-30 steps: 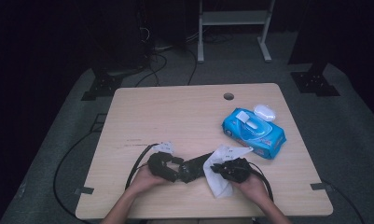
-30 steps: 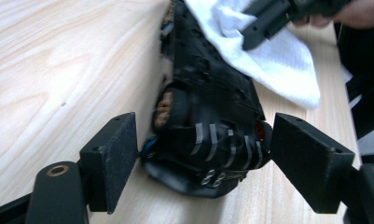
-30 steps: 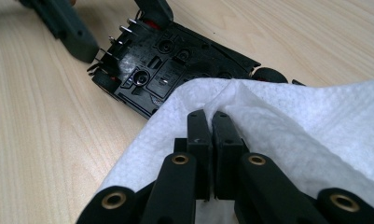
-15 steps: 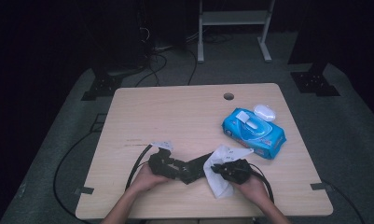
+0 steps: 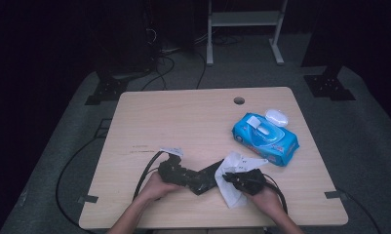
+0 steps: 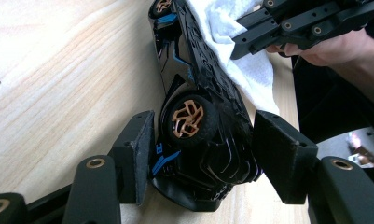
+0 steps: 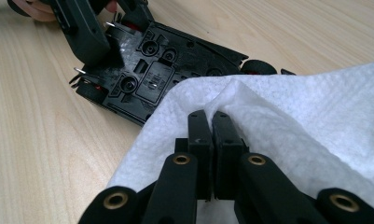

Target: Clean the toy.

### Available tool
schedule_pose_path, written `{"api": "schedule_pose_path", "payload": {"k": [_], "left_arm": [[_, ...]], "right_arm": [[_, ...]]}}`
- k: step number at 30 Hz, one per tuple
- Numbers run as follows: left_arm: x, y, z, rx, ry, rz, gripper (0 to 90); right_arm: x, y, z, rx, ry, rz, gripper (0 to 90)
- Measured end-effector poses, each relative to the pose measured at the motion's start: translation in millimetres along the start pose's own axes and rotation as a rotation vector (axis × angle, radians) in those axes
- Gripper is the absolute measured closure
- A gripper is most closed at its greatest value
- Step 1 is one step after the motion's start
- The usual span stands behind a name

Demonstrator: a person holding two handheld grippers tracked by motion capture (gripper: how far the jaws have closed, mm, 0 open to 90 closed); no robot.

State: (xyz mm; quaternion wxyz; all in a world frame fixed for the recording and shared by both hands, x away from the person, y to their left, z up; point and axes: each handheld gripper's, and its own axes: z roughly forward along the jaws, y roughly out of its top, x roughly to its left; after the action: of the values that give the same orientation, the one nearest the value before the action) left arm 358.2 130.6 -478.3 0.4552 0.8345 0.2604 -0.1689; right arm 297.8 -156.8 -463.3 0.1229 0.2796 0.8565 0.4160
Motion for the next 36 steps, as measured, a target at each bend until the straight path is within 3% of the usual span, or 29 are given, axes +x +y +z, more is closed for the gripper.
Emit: {"api": "schedule_pose_path", "payload": {"k": [4, 7, 12, 16, 18, 20, 24, 25, 29, 34, 36], "left_arm": [[-7.9, 2.1, 0.1, 0.005, 0.037, 0.058, 40.4], [-17.4, 4.3, 0.6, 0.006, 0.090, 0.138, 40.4], [-37.4, 10.3, 5.1, 0.010, 0.243, 0.301, 40.5], [-50.9, 10.9, 8.3, 0.027, 0.363, 0.448, 40.5], [-56.6, 9.3, 10.4, 0.031, 0.406, 0.511, 40.5], [-60.0, 8.5, 12.3, 0.035, 0.429, 0.545, 40.5], [-70.0, 5.7, 17.3, 0.066, 0.479, 0.654, 40.7], [-71.7, 4.8, 17.9, 0.069, 0.487, 0.670, 40.7], [-69.2, 3.1, 15.7, 0.056, 0.481, 0.669, 40.7], [-71.5, 1.8, 17.0, 0.061, 0.492, 0.701, 40.8], [-71.9, 1.3, 17.3, 0.060, 0.493, 0.703, 40.8]], "right_arm": [[1.2, -0.5, -0.8, 0.003, -0.004, -0.004, 87.4], [1.7, -0.8, -1.7, 0.009, -0.005, -0.008, 87.3], [1.4, -0.5, -0.2, 0.018, -0.059, -0.032, 87.5], [-4.7, 1.8, 2.6, 0.023, -0.056, -0.009, 87.6], [-5.5, 7.4, -3.8, -0.030, -0.038, 0.005, 87.6], [-6.4, 17.0, -11.4, -0.095, -0.031, 0.018, 87.6], [-10.8, 33.0, -12.8, -0.137, -0.028, 0.030, 87.5], [-11.8, 35.2, -10.4, -0.140, -0.026, 0.034, 87.5], [-14.8, 37.1, -4.6, -0.137, -0.012, 0.056, 87.4], [-10.9, 37.3, -8.6, -0.103, -0.015, 0.036, 87.4], [-11.1, 40.3, -13.8, -0.133, -0.023, 0.031, 87.4]]}}
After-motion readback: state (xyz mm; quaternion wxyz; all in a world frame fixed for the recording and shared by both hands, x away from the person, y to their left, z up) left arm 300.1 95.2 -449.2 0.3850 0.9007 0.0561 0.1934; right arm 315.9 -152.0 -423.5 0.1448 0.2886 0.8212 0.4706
